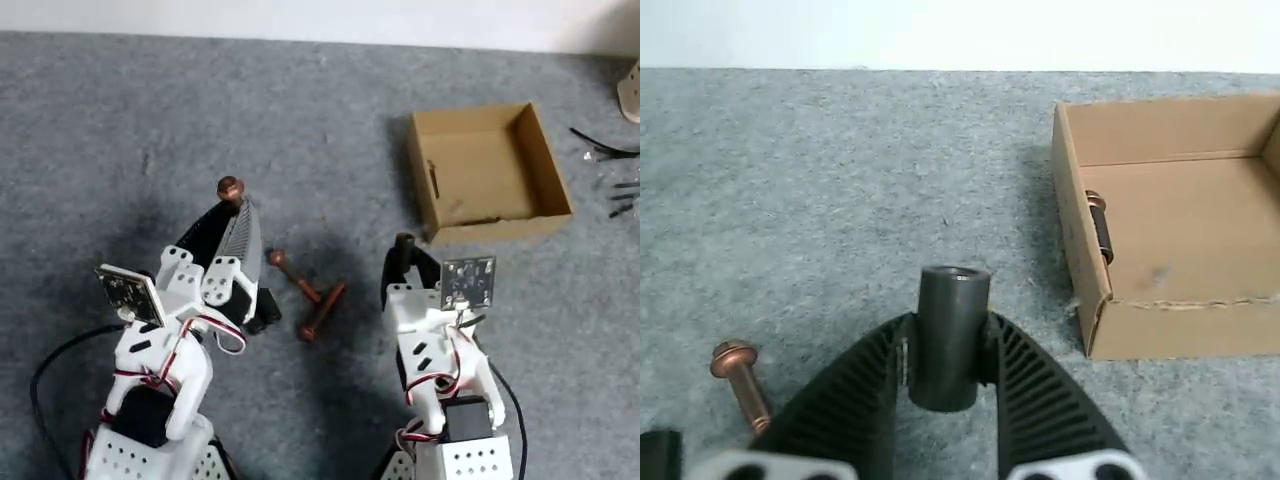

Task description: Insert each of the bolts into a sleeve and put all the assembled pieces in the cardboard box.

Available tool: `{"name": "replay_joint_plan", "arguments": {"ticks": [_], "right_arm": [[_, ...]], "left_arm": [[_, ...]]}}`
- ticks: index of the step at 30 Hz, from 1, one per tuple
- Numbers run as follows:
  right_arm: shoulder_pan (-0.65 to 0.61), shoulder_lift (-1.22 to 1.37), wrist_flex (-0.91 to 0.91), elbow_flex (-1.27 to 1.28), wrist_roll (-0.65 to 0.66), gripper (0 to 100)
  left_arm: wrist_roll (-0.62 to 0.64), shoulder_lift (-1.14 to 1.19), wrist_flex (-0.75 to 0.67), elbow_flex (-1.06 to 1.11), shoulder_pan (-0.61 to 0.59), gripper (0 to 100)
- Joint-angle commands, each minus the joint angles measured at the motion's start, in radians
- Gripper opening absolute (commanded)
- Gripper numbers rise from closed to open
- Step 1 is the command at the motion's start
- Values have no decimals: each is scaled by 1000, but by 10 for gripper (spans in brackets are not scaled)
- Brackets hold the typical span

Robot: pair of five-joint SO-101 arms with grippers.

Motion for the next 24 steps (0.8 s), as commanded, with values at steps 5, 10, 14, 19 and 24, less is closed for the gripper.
{"name": "replay_joint_plan", "arguments": {"ticks": [5, 10, 14, 19, 24], "right_arm": [[-142, -15, -194, 117, 12, 5], [-240, -15, -317, 117, 23, 5], [-268, -15, -331, 117, 123, 5], [-268, -15, -318, 117, 138, 5], [-292, -15, -280, 117, 193, 5]], "left_arm": [[-2, -16, -236, 96, -12, 6], [-3, -16, -391, 140, -10, 6], [2, -16, -463, 139, -2, 6], [3, -16, -531, 137, 101, 6], [3, -16, -560, 140, 213, 6]]}}
